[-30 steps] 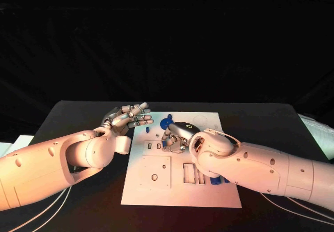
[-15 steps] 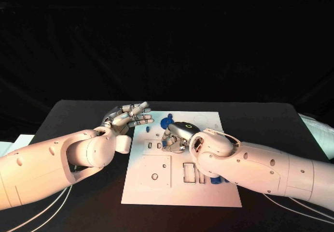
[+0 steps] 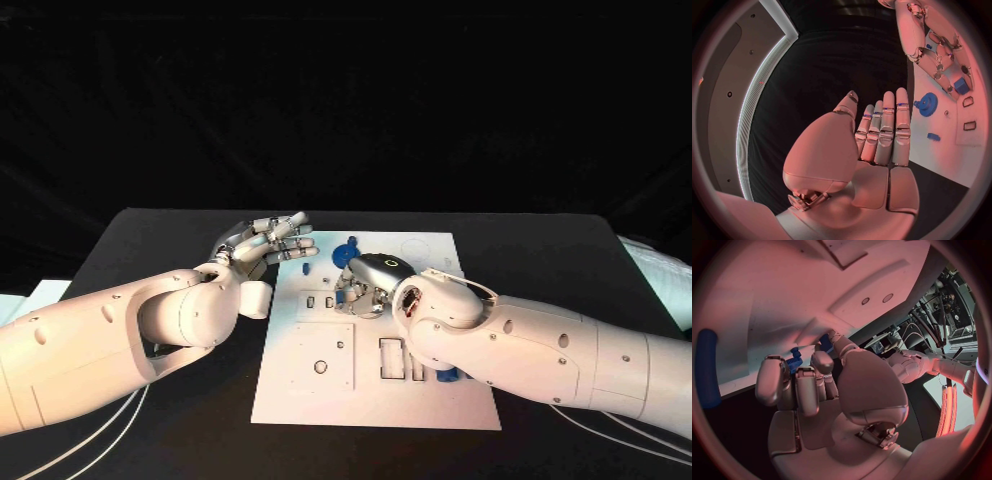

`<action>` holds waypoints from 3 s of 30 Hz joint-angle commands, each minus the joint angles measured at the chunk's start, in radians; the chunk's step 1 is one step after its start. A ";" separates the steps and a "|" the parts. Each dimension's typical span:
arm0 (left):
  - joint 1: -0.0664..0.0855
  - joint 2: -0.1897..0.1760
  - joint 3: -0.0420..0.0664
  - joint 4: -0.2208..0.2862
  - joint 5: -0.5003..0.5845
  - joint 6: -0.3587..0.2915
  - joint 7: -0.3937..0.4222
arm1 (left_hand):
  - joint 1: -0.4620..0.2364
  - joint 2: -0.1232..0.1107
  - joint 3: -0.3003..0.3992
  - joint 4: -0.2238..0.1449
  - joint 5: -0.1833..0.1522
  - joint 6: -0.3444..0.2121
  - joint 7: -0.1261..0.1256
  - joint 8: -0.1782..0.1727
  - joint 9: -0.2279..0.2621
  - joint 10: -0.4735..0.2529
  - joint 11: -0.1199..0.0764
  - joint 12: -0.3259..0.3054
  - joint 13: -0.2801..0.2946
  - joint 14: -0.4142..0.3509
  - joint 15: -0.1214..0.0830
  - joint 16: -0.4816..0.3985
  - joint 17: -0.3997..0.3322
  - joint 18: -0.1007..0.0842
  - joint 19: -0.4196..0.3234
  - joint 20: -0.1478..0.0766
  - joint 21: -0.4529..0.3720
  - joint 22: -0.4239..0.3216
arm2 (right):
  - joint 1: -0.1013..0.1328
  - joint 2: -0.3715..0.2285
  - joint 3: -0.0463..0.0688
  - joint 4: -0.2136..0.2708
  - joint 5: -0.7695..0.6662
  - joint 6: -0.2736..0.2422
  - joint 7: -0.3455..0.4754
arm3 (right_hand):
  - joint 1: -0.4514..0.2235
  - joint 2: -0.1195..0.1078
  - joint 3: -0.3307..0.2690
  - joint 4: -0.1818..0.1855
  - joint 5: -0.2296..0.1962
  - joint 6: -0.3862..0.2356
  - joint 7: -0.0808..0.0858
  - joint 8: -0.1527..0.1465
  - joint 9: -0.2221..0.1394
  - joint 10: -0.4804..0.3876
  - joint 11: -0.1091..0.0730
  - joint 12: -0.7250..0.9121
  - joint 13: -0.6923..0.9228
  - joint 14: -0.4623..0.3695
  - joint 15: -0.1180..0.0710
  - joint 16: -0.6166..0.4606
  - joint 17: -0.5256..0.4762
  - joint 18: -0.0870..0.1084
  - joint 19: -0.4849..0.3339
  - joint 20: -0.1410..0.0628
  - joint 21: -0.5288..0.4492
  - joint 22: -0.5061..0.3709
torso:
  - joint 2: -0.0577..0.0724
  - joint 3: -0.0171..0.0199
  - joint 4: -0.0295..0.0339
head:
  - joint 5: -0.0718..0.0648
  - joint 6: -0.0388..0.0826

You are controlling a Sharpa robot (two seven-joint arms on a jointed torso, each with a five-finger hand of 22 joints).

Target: Assemble the parts on the task board

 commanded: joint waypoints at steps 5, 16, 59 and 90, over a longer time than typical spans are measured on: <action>0.001 0.002 0.001 0.000 -0.003 0.022 0.005 | 0.013 -0.001 0.000 -0.007 -0.001 -0.005 0.001 -0.005 -0.001 -0.006 0.000 -0.006 -0.001 -0.008 -0.001 -0.005 0.001 0.008 0.002 0.001 -0.005 -0.001 | -0.008 -0.008 -0.004 0.009 -0.006 -0.061 -0.002 | -0.030 -0.016 -0.044 0.021 0.016 -0.019 -0.001 -0.011 -0.002 -0.013 0.001 -0.011 -0.010 0.072 0.012 -0.006 0.117 0.022 -0.007 0.008 -0.009 -0.006 | 0.001 0.0004 0.0004 | -0.002 0.001; 0.001 0.004 0.001 -0.013 -0.040 0.044 -0.006 | 0.006 0.008 0.006 -0.014 -0.001 0.005 -0.023 -0.004 0.000 0.016 -0.020 -0.005 -0.001 0.055 -0.024 0.023 0.029 0.013 0.049 -0.016 0.020 0.013 | -0.015 -0.049 0.001 0.073 0.086 -0.289 0.189 | -0.028 -0.018 -0.106 0.047 0.041 -0.040 0.003 -0.017 -0.004 -0.024 0.004 -0.020 -0.025 0.070 0.015 -0.013 0.108 0.023 -0.008 0.010 -0.014 -0.012 | -0.001 0.0018 -0.0010 | 0.001 0.003; 0.132 0.237 -0.001 -0.227 -1.205 0.471 -1.082 | -0.279 0.052 -0.227 0.127 -0.099 -0.005 -0.161 0.500 0.426 0.271 -0.178 1.135 1.104 0.411 -0.181 1.362 1.306 -0.142 0.410 -0.170 1.252 1.322 | 0.187 -0.417 0.022 0.169 0.920 -0.217 0.504 | 0.024 0.058 -0.139 0.055 0.061 -0.046 0.007 -0.011 -0.003 -0.038 0.006 -0.033 -0.049 0.055 0.017 -0.057 0.046 0.035 -0.036 0.012 -0.052 -0.073 | -0.048 0.0197 -0.0205 | 0.028 -0.021; 0.131 0.344 -0.011 -0.327 -1.213 0.567 -1.075 | -0.293 0.062 -0.259 0.125 -0.103 -0.037 -0.168 0.548 0.492 0.272 -0.183 1.142 1.112 0.411 -0.187 1.362 1.306 -0.144 0.412 -0.176 1.257 1.331 | 0.187 -0.391 0.020 0.156 0.915 -0.201 0.491 | 0.023 0.063 -0.147 0.059 0.069 -0.048 0.007 -0.011 -0.003 -0.054 0.006 -0.060 -0.074 0.049 0.016 -0.074 0.022 0.041 -0.052 0.011 -0.071 -0.107 | -0.048 0.0188 -0.0205 | 0.019 -0.042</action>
